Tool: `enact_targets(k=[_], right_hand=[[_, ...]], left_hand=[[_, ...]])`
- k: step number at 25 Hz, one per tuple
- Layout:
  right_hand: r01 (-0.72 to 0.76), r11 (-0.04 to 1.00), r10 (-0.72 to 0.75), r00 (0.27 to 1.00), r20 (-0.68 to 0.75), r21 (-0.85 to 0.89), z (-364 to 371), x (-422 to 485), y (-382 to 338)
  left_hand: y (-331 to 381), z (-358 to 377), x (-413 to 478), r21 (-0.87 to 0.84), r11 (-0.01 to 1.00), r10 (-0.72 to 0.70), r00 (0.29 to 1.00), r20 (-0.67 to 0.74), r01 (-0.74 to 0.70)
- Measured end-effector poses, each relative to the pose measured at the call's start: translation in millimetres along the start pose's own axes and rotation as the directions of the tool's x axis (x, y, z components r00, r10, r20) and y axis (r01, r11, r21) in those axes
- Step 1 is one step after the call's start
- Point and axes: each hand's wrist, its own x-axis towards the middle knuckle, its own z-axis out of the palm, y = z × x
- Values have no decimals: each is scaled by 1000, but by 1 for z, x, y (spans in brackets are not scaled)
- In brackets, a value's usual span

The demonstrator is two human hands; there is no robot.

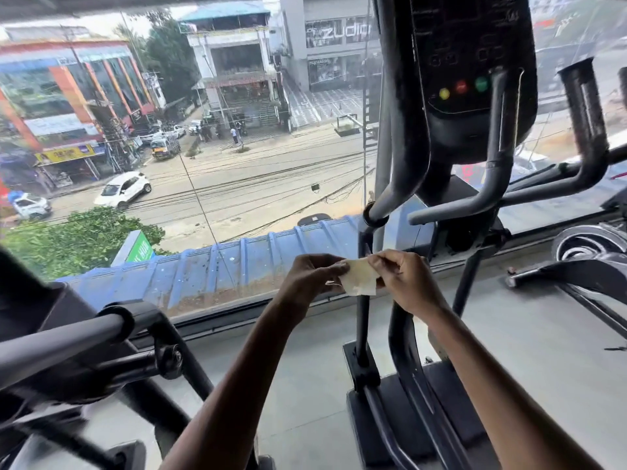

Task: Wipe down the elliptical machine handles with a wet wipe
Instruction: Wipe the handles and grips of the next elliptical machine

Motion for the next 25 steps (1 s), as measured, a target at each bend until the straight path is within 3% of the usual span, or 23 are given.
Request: enact_targets(k=[4, 7, 11, 14, 16, 19, 21, 25], right_hand=[[-127, 983, 122, 992, 41, 136, 4, -1, -4], [-186, 929, 162, 982, 102, 320, 2, 0, -15], [-190, 927, 200, 980, 3, 322, 3, 6, -26], [-182, 936, 216, 973, -85, 301, 3, 11, -26], [-166, 927, 228, 961, -156, 337, -1, 16, -21], [-85, 978, 144, 935, -323, 192, -13, 23, -20], [47, 984, 31, 907, -419, 174, -20, 26, -31], [297, 954, -235, 806, -544, 28, -24, 33, -54]], left_hand=[[2, -5, -7, -24, 999, -38, 996, 77, 40], [3, 0, -7, -113, 992, -49, 999, 22, 51], [-1, 17, -4, -311, 946, -109, 993, -52, 88], [-3, 30, 0, -331, 943, -52, 969, -241, -31], [-6, 34, 12, -294, 950, -24, 910, -413, -108], [-15, 38, 37, -148, 968, 68, 783, -618, -201], [-18, 48, 56, -46, 973, 132, 713, -688, -225], [-19, 72, 97, 131, 968, 245, 694, -677, -214]])
